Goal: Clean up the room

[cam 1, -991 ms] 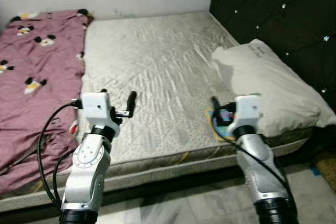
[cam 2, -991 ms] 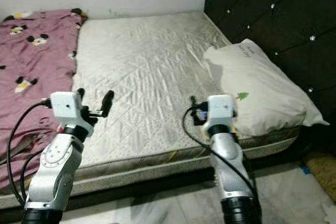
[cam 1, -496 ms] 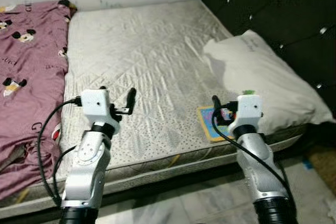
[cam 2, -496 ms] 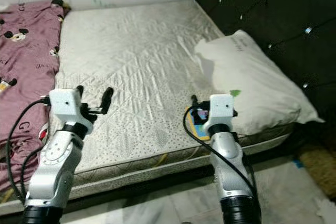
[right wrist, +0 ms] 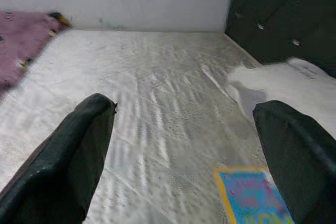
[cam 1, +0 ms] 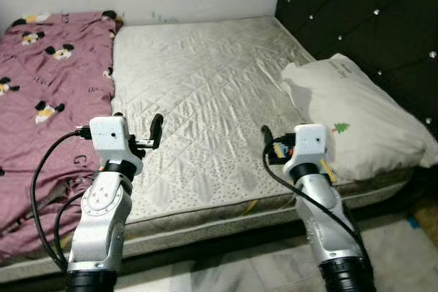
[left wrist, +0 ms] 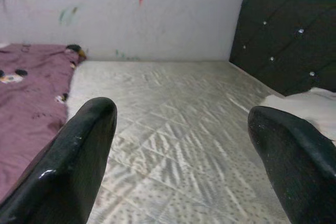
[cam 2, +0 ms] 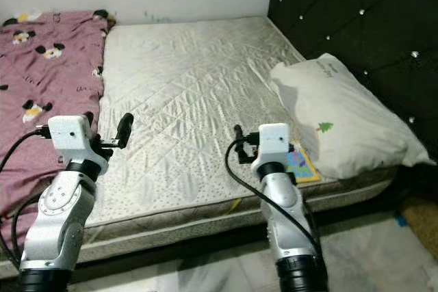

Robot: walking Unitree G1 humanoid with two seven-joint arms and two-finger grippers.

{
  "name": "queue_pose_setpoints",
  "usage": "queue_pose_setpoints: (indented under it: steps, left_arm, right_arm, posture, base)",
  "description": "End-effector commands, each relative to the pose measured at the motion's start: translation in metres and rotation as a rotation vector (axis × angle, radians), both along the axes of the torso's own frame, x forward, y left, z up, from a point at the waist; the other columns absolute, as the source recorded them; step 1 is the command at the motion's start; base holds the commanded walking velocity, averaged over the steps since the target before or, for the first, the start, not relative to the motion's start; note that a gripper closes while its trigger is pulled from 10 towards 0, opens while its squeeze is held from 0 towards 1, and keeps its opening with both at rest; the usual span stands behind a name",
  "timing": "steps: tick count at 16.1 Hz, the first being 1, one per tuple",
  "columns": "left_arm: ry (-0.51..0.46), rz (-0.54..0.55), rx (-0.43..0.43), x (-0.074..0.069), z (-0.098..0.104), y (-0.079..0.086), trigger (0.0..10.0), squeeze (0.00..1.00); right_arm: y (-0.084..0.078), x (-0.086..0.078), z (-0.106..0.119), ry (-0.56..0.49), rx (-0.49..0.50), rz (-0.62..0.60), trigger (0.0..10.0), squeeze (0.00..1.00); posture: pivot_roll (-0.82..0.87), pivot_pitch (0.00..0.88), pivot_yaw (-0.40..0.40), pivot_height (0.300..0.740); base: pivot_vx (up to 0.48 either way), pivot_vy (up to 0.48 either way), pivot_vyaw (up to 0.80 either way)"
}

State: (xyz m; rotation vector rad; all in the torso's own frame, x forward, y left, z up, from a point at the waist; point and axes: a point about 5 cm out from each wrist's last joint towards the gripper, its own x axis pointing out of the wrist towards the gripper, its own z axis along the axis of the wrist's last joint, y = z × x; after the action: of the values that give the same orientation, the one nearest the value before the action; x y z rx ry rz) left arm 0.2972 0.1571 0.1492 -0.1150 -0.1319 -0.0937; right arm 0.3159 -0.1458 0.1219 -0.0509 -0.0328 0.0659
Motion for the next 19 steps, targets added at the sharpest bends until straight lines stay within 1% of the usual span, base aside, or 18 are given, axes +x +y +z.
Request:
queue_pose_setpoints:
  steps: [1, 11, 18, 19]
  left_arm:
    - [0.019, 0.007, 0.011, -0.0006, -0.0031, 0.0021, 10.0, 0.00]
    - [0.012, 0.012, 0.011, 0.0000, -0.0024, 0.0026, 10.0, 0.00]
    - [-0.016, -0.015, 0.030, -0.0014, 0.0002, 0.0009, 10.0, 0.00]
    - [-0.017, -0.020, 0.029, -0.0016, 0.0003, 0.0006, 10.0, 0.00]
  right_arm:
    - [0.0001, 0.0005, 0.0008, 0.001, 0.012, -0.002, 10.0, 0.00]
    - [0.0003, 0.0022, 0.0006, 0.002, 0.006, 0.003, 10.0, 0.00]
    - [0.0012, 0.0025, 0.0002, 0.002, 0.003, 0.009, 10.0, 0.00]
    - [0.0013, 0.0024, 0.0001, 0.002, 0.003, 0.009, 10.0, 0.00]
  posture:
    - [0.01, 0.095, 0.005, 0.740]
    - [0.01, 0.088, 0.003, 0.740]
    - [0.01, 0.083, 0.003, 0.740]
    - [0.01, 0.083, 0.003, 0.740]
  base:
    - [0.000, 0.472, 0.00]
    - [0.000, 0.471, 0.00]
    - [0.000, 0.000, 0.00]
    - [0.281, 0.000, 0.00]
